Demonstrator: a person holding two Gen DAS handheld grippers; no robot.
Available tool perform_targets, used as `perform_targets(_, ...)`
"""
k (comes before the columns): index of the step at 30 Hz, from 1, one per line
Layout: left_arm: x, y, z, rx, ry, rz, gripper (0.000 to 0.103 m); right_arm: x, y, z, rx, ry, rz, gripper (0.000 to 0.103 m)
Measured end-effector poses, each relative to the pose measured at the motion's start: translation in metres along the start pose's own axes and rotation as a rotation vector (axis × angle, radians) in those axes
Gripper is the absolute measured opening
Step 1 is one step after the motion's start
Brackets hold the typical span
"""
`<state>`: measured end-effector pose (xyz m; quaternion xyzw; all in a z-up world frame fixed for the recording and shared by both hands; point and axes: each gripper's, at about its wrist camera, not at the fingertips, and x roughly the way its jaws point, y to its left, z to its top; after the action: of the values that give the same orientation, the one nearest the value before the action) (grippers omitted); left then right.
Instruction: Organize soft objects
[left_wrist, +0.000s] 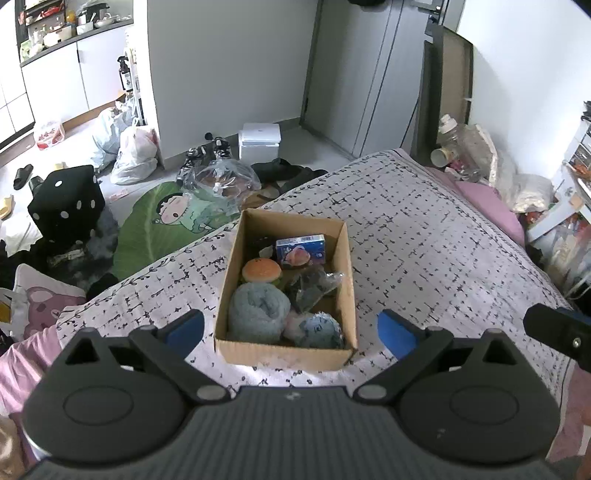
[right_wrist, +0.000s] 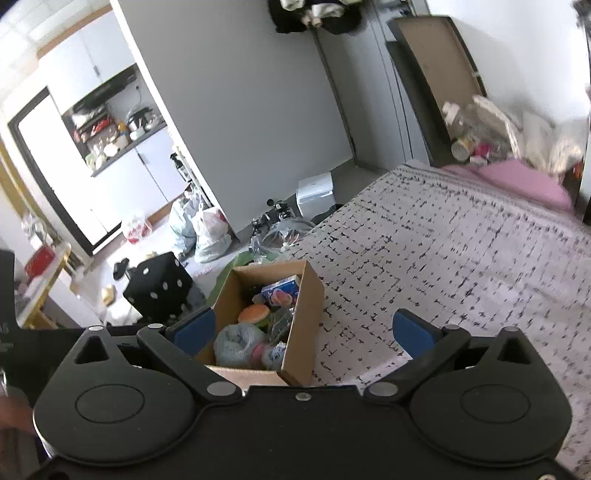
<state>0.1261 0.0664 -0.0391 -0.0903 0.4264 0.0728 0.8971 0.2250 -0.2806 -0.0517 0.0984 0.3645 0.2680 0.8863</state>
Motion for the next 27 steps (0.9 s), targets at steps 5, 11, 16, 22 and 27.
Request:
perform_targets(5,-0.023,0.001,-0.004,0.023,-0.034,-0.004,0.101,-0.019,0.006,-0.002,0.006,-0.014,-0.017,0.103)
perform_targets(11,-0.051,0.003,-0.012,0.062,-0.073,-0.024,0.103,-0.037,0.005,-0.014,0.046,-0.03,-0.046,0.103)
perform_targets(16,-0.068,0.003,-0.021,0.085,-0.088,-0.032,0.103,-0.053,0.006,-0.025,0.06,-0.05,-0.068,0.103)
perform_targets(22,-0.086,0.002,-0.035,0.106,-0.102,-0.034,0.103,-0.071,0.012,-0.035,0.046,-0.059,-0.098,0.103)
perform_targets(27,-0.099,0.004,-0.045,0.109,-0.112,-0.051,0.103,-0.084,0.016,-0.046,0.041,-0.069,-0.106,0.103)
